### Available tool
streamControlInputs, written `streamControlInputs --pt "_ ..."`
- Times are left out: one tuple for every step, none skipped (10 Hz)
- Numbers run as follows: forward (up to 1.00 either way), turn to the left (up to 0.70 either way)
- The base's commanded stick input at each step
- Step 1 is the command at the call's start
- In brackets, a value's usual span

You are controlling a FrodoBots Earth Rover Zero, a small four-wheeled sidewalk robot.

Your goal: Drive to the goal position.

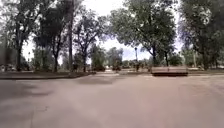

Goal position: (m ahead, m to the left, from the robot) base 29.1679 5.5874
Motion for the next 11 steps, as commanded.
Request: streamControlInputs --pt "0.85 0.00" --pt "0.85 0.00" --pt "0.85 0.00" --pt "0.85 0.00" --pt "0.85 0.00" --pt "0.85 0.00" --pt "0.85 0.00" --pt "0.85 0.00" --pt "0.85 0.00" --pt "0.85 0.00" --pt "0.85 0.00"
